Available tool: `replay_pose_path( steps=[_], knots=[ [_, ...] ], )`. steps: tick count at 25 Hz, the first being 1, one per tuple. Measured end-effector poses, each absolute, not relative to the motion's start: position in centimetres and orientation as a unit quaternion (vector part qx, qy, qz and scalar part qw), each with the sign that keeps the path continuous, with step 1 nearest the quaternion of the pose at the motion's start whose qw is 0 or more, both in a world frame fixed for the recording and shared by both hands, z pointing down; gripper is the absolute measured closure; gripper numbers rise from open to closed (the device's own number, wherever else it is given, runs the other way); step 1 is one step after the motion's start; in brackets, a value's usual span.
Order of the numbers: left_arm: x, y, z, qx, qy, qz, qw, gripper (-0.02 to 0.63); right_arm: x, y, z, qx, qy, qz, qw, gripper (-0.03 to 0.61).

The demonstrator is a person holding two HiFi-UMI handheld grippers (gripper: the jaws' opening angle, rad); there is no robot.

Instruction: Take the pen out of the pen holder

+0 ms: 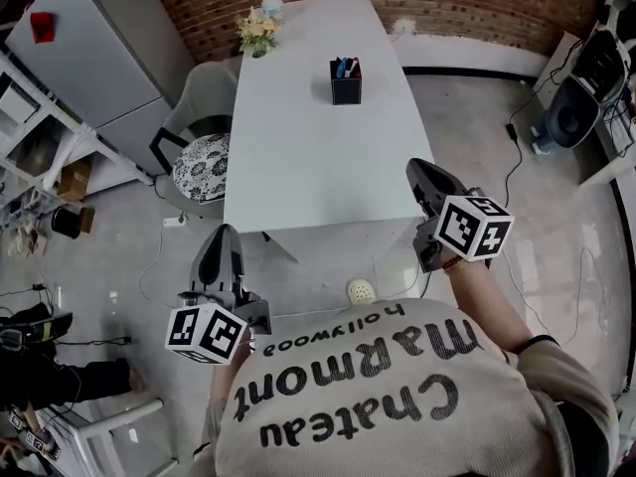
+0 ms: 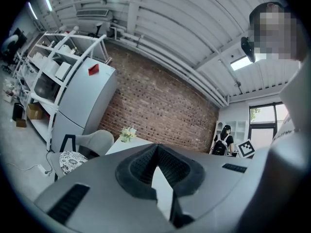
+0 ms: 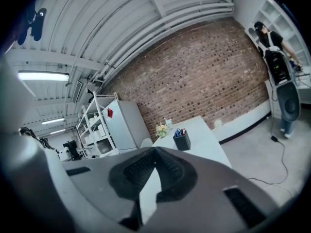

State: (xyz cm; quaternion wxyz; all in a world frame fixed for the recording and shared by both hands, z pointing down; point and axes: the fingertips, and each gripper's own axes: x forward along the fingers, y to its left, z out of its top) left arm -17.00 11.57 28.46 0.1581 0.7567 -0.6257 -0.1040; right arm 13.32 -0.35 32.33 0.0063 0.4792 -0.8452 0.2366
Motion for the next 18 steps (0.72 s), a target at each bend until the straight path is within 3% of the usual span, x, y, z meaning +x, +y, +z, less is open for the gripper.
replay_pose_path(
  steps=[11, 18],
  knots=[
    [-14.9, 1.7, 30.0, 0.738, -0.65, -0.12, 0.137, 0.612, 15.1, -11.5, 34.6, 0.456, -0.858, 0.238, 0.002, 0.575],
    [-13.5, -1.8, 33.6, 0.74, -0.64, -0.097, 0.182, 0.612, 15.5, -15.5, 39.3, 0.454, -0.846, 0.277, 0.024, 0.575]
  ],
)
